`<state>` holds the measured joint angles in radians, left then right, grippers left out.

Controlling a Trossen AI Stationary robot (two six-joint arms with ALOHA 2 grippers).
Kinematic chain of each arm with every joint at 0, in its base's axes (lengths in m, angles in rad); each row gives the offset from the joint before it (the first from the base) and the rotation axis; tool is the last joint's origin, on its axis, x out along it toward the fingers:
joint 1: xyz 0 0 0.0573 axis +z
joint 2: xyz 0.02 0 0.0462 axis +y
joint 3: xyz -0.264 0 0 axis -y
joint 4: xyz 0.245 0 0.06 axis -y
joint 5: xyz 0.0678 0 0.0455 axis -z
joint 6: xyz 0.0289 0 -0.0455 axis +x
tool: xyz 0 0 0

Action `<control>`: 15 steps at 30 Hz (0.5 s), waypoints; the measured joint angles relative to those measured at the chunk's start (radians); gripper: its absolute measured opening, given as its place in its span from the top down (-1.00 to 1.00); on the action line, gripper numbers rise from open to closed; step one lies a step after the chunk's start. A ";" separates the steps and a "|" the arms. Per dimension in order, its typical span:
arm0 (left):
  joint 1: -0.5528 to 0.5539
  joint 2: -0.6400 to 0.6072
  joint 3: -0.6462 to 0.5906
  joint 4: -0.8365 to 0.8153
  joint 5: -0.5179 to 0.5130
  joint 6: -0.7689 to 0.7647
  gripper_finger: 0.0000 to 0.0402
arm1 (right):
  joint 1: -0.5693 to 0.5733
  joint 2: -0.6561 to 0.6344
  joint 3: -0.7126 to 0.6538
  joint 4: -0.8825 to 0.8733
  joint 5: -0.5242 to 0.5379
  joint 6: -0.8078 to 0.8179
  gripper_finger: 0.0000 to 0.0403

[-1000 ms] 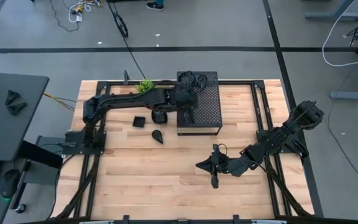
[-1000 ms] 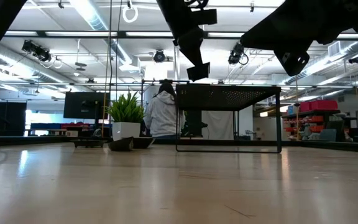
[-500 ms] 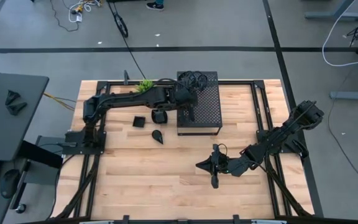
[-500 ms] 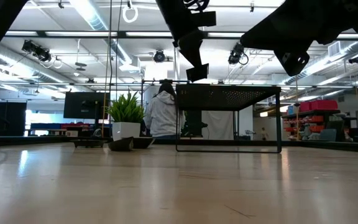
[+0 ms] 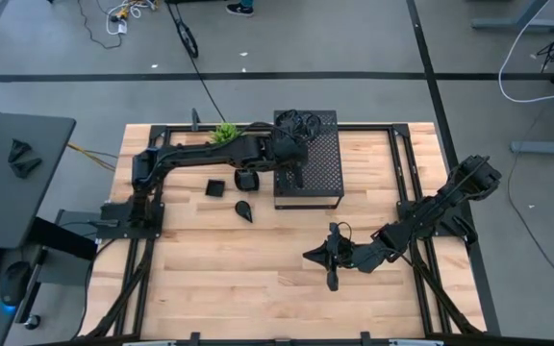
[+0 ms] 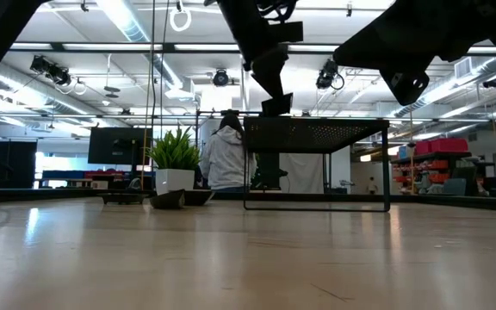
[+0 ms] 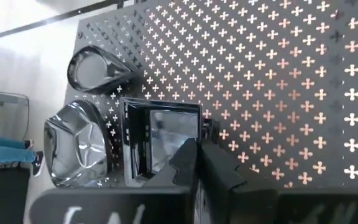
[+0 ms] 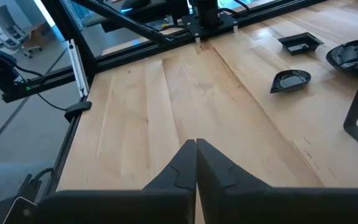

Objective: Pick & Place Mini shaped plates
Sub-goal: Stack the bottom square plate on top of the square plates on the shelf, then stack the leaf shaped plate on top of the leaf shaped plate on the shelf

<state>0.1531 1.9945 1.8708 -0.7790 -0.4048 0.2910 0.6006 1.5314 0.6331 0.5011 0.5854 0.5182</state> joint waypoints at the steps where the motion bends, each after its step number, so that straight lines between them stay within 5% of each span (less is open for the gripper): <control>1: 0.000 0.000 0.000 0.000 -0.001 0.000 0.86 | 0.000 0.000 0.000 0.000 0.000 0.000 0.96; 15: 0.001 0.003 0.000 -0.015 -0.003 -0.018 0.66 | 0.000 0.000 0.000 0.000 0.000 -0.002 0.96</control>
<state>0.1543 1.9972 1.8709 -0.7940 -0.4075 0.2733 0.6003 1.5314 0.6331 0.5007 0.5854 0.5163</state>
